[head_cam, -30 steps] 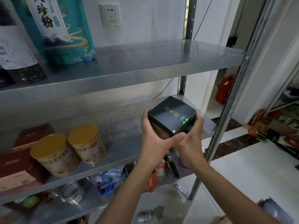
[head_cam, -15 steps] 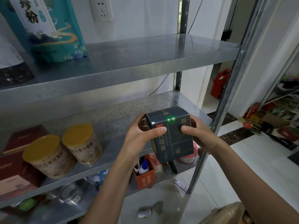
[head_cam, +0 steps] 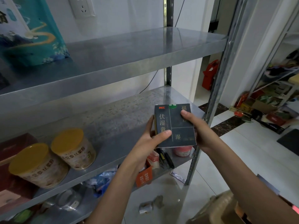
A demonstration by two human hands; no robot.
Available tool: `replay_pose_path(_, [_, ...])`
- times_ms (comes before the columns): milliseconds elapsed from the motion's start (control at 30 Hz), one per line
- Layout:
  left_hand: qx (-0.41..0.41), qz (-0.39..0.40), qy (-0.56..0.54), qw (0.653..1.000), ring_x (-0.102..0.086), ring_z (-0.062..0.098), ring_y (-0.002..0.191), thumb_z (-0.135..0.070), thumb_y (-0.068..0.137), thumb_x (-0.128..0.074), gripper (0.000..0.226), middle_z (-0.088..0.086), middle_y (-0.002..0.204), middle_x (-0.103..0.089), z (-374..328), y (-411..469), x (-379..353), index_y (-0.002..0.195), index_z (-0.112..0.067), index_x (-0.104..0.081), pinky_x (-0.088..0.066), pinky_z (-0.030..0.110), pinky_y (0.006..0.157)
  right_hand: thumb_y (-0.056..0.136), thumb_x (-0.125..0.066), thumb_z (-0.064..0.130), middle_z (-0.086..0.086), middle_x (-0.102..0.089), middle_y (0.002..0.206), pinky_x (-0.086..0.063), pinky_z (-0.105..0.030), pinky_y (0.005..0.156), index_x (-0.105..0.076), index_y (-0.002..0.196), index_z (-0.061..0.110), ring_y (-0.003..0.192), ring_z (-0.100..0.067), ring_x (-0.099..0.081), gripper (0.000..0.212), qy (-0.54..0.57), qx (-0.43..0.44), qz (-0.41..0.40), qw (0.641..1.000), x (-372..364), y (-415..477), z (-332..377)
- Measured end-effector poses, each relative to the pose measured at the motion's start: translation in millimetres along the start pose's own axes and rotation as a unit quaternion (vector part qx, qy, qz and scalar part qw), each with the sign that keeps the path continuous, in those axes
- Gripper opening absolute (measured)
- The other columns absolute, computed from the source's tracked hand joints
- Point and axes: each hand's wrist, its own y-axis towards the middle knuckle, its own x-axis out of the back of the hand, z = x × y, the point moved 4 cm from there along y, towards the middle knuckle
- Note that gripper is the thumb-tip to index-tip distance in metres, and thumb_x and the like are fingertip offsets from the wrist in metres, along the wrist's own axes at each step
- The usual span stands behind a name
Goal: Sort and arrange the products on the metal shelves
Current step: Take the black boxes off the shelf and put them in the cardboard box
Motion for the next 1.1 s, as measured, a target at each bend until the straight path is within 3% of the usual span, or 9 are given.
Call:
replay_pose_path(233, [0.058, 0.053, -0.066, 0.995, -0.065, 0.032, 0.111, -0.037, 0.074, -0.073, 0.061, 0.002, 0.114, -0.072, 5, 13, -26, 0.131, -0.024, -0.056, -0.045, 0.052, 0.1, 0.067, -0.068, 0.064, -0.004, -0.069, 0.122, -0.054, -0.042, 0.095, -0.055, 0.133, 0.023, 0.111, -0.022, -0.066, 0.078, -0.028, -0.084, 0.023, 0.996, 35, -18, -11])
replay_pose_path(400, [0.147, 0.078, -0.105, 0.98, -0.065, 0.032, 0.112, -0.041, 0.069, -0.077, 0.063, 0.011, 0.115, -0.071, 10, 16, -46, 0.125, -0.015, -0.063, -0.048, 0.049, 0.102, 0.045, -0.088, 0.062, -0.004, -0.058, 0.137, -0.057, -0.045, 0.087, -0.037, 0.142, 0.04, 0.118, -0.03, -0.062, 0.112, -0.007, -0.09, 0.098, 0.991, 58, -39, -16])
replay_pose_path(533, [0.187, 0.07, -0.118, 0.973, -0.067, 0.029, 0.106, -0.049, 0.061, -0.081, 0.066, 0.009, 0.11, -0.073, 14, 19, -56, 0.118, -0.019, -0.067, -0.053, 0.044, 0.093, 0.064, -0.081, 0.055, -0.011, -0.062, 0.128, -0.052, -0.052, 0.094, -0.044, 0.136, 0.029, 0.107, -0.035, -0.067, 0.086, 0.0, -0.114, 0.019, 0.993, 72, -44, -21])
replay_pose_path(633, [0.194, 0.082, -0.126, 0.97, -0.067, 0.026, 0.102, -0.05, 0.066, -0.075, 0.059, 0.008, 0.109, -0.073, 15, 23, -58, 0.117, -0.021, -0.066, -0.054, 0.041, 0.088, 0.06, -0.083, 0.05, -0.015, -0.062, 0.127, -0.058, -0.045, 0.081, -0.049, 0.125, 0.027, 0.093, -0.033, -0.065, 0.078, 0.006, -0.118, -0.031, 0.993, 74, -46, -22])
replay_pose_path(767, [0.09, 0.016, 0.037, 0.995, -0.067, 0.011, 0.094, -0.049, 0.089, -0.06, 0.038, 0.001, 0.106, -0.073, 5, 25, -57, 0.114, -0.021, -0.066, -0.05, 0.02, 0.073, 0.04, -0.084, 0.052, -0.01, -0.063, 0.114, -0.059, -0.037, 0.062, -0.042, 0.127, 0.028, 0.088, -0.029, -0.072, 0.099, -0.017, -0.111, -0.11, 0.988, 75, -48, -24])
replay_pose_path(833, [-0.005, 0.002, 0.105, 0.994, -0.063, 0.001, 0.095, -0.058, 0.082, -0.063, 0.042, -0.005, 0.119, -0.064, -3, 22, -58, 0.116, -0.033, -0.058, -0.049, 0.014, 0.069, 0.042, -0.083, 0.055, -0.007, -0.06, 0.111, -0.059, -0.034, 0.059, -0.036, 0.127, 0.032, 0.095, -0.028, -0.068, 0.099, -0.05, -0.103, -0.152, 0.982, 75, -47, -25])
replay_pose_path(900, [-0.037, 0.049, 0.178, 0.982, -0.054, 0.006, 0.117, -0.071, 0.07, -0.067, 0.075, -0.001, 0.137, -0.048, -2, 17, -69, 0.133, -0.037, -0.047, -0.053, 0.026, 0.089, 0.056, -0.083, 0.053, -0.006, -0.059, 0.11, -0.058, -0.032, 0.056, -0.035, 0.126, 0.031, 0.096, -0.027, -0.066, 0.088, -0.05, -0.097, -0.175, 0.979, 73, -45, -26])
replay_pose_path(967, [-0.042, 0.032, 0.307, 0.95, -0.03, 0.018, 0.134, -0.07, 0.071, -0.065, 0.093, -0.002, 0.147, -0.028, 8, 18, -78, 0.148, -0.036, -0.026, -0.042, 0.038, 0.102, 0.064, -0.082, 0.052, -0.006, -0.06, 0.11, -0.058, -0.032, 0.056, -0.034, 0.126, 0.029, 0.095, -0.027, -0.067, 0.082, -0.045, -0.103, -0.18, 0.977, 68, -44, -27])
replay_pose_path(1100, [-0.075, -0.052, 0.274, 0.957, -0.038, 0.021, 0.129, -0.052, 0.084, -0.065, 0.068, 0.003, 0.137, -0.043, 9, 26, -79, 0.144, -0.032, -0.041, -0.041, 0.034, 0.098, 0.058, -0.078, 0.059, -0.006, -0.057, 0.111, -0.061, -0.037, 0.063, -0.036, 0.128, 0.031, 0.096, -0.029, -0.068, 0.086, -0.042, -0.119, -0.142, 0.982, 68, -50, -26])
